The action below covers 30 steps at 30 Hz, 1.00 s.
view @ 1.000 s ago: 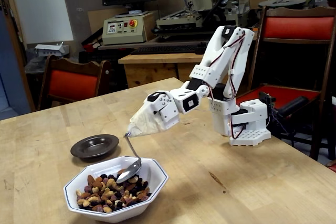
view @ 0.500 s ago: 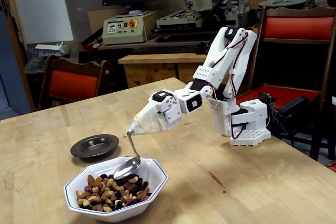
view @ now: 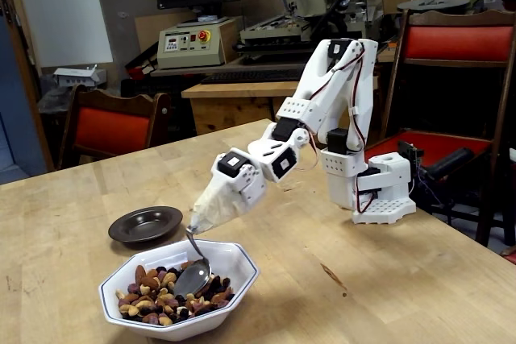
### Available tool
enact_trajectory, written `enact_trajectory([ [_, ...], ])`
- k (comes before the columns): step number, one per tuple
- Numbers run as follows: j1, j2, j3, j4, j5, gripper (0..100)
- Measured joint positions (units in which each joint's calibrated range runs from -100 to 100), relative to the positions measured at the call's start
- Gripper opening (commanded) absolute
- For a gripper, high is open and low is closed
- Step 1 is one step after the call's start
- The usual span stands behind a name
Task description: Use spoon to take food
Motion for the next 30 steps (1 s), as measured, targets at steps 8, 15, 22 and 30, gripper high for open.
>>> enact_trajectory([
  [8, 0.0, 8.2, -9.7, 1.8, 0.1, 4],
  [15, 0.1, 9.6, -9.7, 0.3, -4.4, 4],
  [22, 0.4, 9.9, -9.1, -8.2, -10.4, 4],
  [30, 0.4, 10.1, -8.4, -14.7, -11.2, 4],
])
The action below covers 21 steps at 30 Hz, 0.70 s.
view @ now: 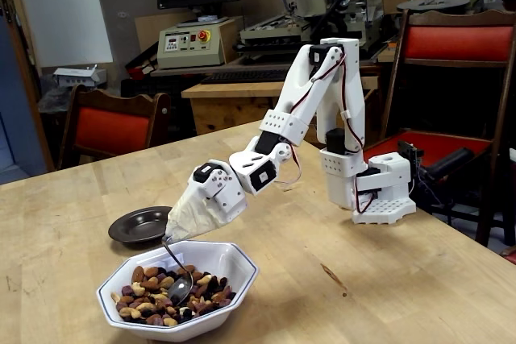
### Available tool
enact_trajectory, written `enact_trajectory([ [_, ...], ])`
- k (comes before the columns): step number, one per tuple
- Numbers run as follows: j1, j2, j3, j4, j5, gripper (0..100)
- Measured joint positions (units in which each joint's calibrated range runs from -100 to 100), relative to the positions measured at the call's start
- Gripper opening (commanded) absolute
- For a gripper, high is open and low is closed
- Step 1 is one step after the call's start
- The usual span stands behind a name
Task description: Use spoon to take food
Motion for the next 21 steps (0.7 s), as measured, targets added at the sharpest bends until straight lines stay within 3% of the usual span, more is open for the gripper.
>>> enact_trajectory([
  [21, 0.0, -7.9, 8.0, -4.6, 2.1, 4],
])
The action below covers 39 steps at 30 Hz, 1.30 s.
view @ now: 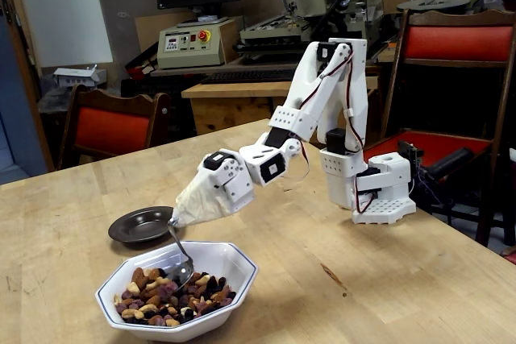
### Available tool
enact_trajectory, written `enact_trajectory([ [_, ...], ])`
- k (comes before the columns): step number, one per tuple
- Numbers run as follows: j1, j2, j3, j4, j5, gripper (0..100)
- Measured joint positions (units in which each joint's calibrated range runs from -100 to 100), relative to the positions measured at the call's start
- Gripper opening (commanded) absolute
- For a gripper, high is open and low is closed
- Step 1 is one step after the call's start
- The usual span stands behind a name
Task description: Use spoon to take food
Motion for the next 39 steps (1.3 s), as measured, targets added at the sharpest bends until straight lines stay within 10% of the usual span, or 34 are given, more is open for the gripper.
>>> enact_trajectory([
  [39, 9.6, -21.5, 3.5, 0.0, 0.4, 4],
])
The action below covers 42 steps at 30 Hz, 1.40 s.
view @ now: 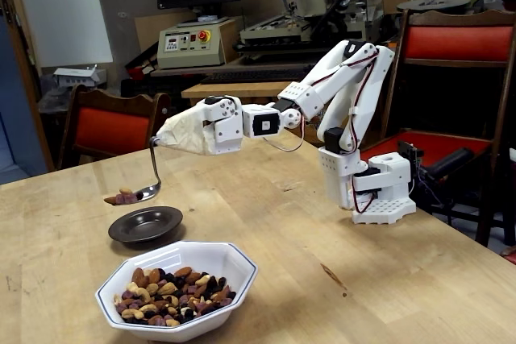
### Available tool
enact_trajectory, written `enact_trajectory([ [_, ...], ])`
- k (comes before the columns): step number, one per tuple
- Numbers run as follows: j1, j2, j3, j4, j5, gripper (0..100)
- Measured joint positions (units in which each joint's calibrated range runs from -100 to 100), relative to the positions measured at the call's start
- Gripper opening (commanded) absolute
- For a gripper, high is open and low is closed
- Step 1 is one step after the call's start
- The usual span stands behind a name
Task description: Use spoon to take food
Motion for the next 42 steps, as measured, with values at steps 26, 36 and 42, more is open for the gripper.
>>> enact_trajectory([
  [26, 13.6, 0.0, 0.1, 0.0, 4.3, 4],
  [36, 18.0, 0.0, 7.4, 0.0, 4.3, 4],
  [42, 20.0, 0.0, 8.4, 0.0, 4.3, 4],
])
